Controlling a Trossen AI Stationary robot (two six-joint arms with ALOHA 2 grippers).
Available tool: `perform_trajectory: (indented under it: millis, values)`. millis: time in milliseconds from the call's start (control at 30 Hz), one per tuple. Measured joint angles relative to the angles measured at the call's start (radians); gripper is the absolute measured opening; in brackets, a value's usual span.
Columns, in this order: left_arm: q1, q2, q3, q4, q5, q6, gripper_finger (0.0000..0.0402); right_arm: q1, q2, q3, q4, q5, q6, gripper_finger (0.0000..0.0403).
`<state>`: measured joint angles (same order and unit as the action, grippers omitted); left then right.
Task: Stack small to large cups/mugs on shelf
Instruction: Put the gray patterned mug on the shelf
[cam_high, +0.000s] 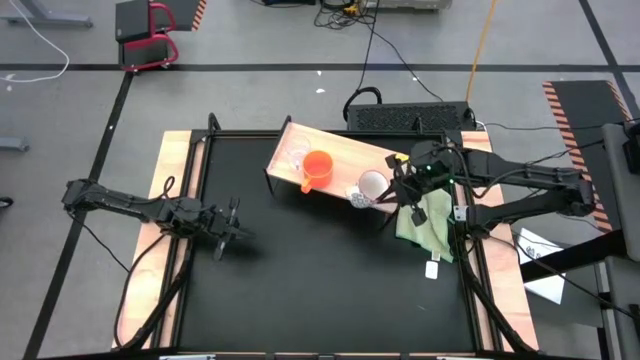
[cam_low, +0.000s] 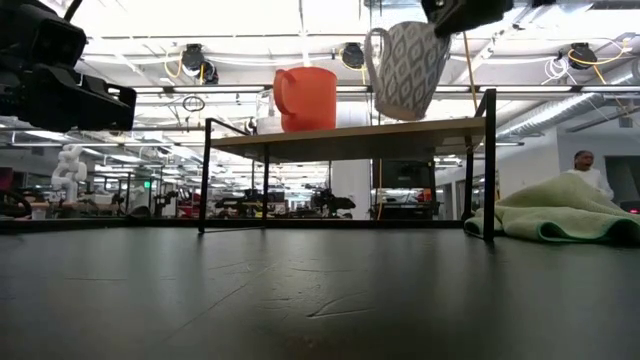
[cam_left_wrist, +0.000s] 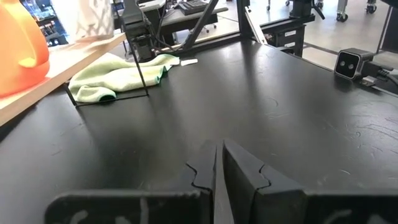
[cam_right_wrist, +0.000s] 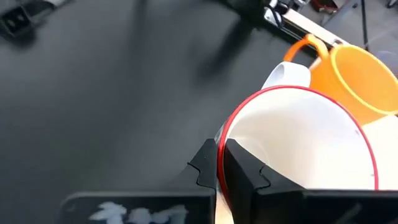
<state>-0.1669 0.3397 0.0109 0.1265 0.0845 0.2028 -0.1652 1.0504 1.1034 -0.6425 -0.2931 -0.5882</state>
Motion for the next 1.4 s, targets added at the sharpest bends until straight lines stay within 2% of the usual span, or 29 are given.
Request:
perform_trajectory:
  millis: [233, 500, 900, 1400]
  values:
    - [0.0, 0.0, 0.0, -0.004, 0.0, 0.002, 0.0031, -0.063, 0.008, 0.01, -0.008, -0.003, -0.092, 0.0004]
    - [0.0, 0.0, 0.0, -0.006, 0.0, 0.022, 0.0031, -0.085, 0.044, 0.154, -0.127, -0.033, -0.114, 0.0004]
    - [0.0, 0.0, 0.0, -0.029, 0.0, 0.048, 0.0031, -0.088, 0.256, 0.388, -0.4, -0.023, -0.113, 0.0002]
    - [0.0, 0.0, 0.0, -0.057, 0.001, 0.05, 0.0031, -0.11, 0.289, 0.42, -0.436, -0.021, -0.22, 0.0001]
